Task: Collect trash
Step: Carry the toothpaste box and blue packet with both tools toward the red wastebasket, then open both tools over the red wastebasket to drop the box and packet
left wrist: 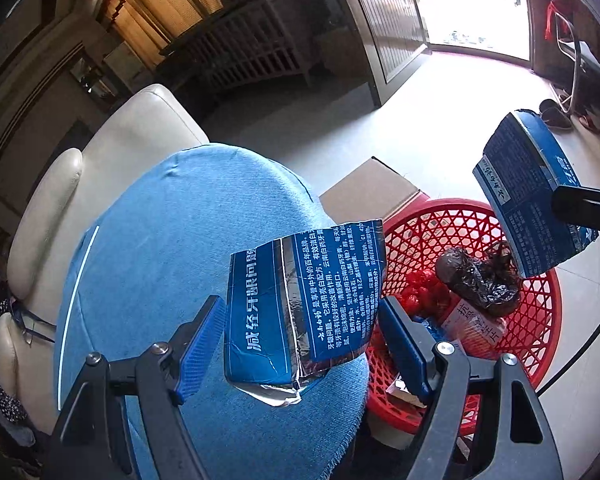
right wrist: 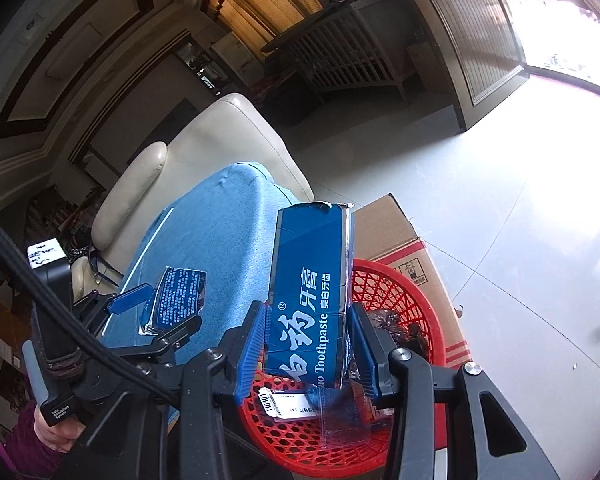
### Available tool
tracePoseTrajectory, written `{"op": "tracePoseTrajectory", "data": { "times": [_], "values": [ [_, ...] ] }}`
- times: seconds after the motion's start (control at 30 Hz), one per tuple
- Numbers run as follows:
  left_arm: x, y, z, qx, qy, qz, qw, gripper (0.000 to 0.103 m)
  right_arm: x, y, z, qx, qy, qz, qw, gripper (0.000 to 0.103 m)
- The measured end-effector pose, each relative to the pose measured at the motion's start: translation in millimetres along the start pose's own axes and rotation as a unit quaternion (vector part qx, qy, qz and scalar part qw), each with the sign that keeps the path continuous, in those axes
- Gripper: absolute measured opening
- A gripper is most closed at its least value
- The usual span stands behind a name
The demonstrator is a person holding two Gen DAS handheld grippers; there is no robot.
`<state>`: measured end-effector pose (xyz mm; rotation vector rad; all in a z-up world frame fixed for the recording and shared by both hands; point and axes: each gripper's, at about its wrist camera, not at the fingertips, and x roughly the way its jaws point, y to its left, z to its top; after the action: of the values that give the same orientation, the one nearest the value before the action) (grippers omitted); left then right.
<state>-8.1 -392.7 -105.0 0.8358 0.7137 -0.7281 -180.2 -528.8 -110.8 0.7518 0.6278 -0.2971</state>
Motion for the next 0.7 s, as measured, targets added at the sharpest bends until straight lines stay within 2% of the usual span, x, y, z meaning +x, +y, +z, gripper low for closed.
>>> {"op": "tracePoseTrajectory", "data": {
  "times": [0.7],
  "values": [
    [-0.2, -8.2, 1.5, 0.009, -0.001, -0.042, 0.9991, 0.080, 4.0, 4.4, 1.4, 0.005, 0.006, -0.009, 1.000, 0.045]
  ]
}}
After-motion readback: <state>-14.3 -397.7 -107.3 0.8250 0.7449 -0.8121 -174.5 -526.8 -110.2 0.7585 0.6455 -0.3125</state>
